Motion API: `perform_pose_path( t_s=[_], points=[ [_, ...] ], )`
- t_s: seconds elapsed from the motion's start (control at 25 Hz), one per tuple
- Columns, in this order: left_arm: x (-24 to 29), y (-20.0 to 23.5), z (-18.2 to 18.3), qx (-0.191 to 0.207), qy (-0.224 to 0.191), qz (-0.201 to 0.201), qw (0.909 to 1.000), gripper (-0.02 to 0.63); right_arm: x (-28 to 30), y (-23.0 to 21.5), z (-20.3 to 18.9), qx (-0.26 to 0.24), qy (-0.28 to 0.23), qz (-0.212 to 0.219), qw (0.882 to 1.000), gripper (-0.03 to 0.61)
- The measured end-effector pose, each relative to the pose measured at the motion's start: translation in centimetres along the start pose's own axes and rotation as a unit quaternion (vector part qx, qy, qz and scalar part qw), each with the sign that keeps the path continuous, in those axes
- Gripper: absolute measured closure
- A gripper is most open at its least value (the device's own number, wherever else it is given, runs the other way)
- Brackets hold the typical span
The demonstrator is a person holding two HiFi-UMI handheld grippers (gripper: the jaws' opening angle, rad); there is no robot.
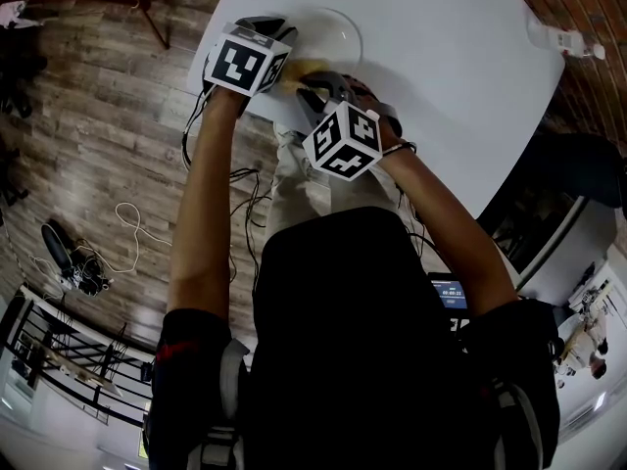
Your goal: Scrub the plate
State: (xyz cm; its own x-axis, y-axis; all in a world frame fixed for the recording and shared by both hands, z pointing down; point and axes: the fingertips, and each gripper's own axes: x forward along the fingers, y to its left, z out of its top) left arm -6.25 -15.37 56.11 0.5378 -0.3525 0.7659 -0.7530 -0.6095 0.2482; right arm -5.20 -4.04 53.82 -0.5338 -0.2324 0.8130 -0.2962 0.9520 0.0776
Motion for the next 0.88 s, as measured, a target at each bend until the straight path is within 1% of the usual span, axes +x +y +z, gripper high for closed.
perform_pose_path(
  t_s=[0.16, 0.32, 0.4, 0.48, 0.64, 0.76, 0.88],
  points=[
    [0.1, -0.2, 0.2, 0.003, 0.0, 0.006, 1.0, 0.512, -0.7, -0.1, -0.2, 0.016, -0.003, 0.008, 1.0, 0.522],
    [-0.3, -0.4, 0.6, 0.023, 0.003, 0.014, 0.9996, 0.512, -1.6, -0.7, 0.1, 0.033, -0.012, 0.001, 0.999, 0.522],
    [-0.6, -0.5, 1.0, 0.032, -0.003, 0.016, 0.9994, 0.512, -1.7, -1.0, 0.2, 0.037, -0.016, -0.004, 0.999, 0.522],
    [-1.2, -0.4, 1.6, 0.03, -0.02, 0.017, 0.9992, 0.512, -1.8, -1.3, 0.1, 0.043, -0.018, -0.007, 0.999, 0.523],
    [-3.6, -0.5, 3.0, 0.014, -0.066, 0.026, 0.9974, 0.512, -2.7, -2.1, -0.1, 0.064, -0.022, -0.016, 0.998, 0.523],
    [-5.7, -0.1, 3.9, 0.013, -0.1, 0.044, 0.994, 0.517, -3.5, -3.3, 0.0, 0.092, -0.036, -0.031, 0.995, 0.523],
    [-7.5, -0.3, 4.1, 0.017, -0.119, 0.053, 0.9913, 0.525, -4.6, -4.6, 0.8, 0.115, -0.057, -0.05, 0.99, 0.523]
  ],
)
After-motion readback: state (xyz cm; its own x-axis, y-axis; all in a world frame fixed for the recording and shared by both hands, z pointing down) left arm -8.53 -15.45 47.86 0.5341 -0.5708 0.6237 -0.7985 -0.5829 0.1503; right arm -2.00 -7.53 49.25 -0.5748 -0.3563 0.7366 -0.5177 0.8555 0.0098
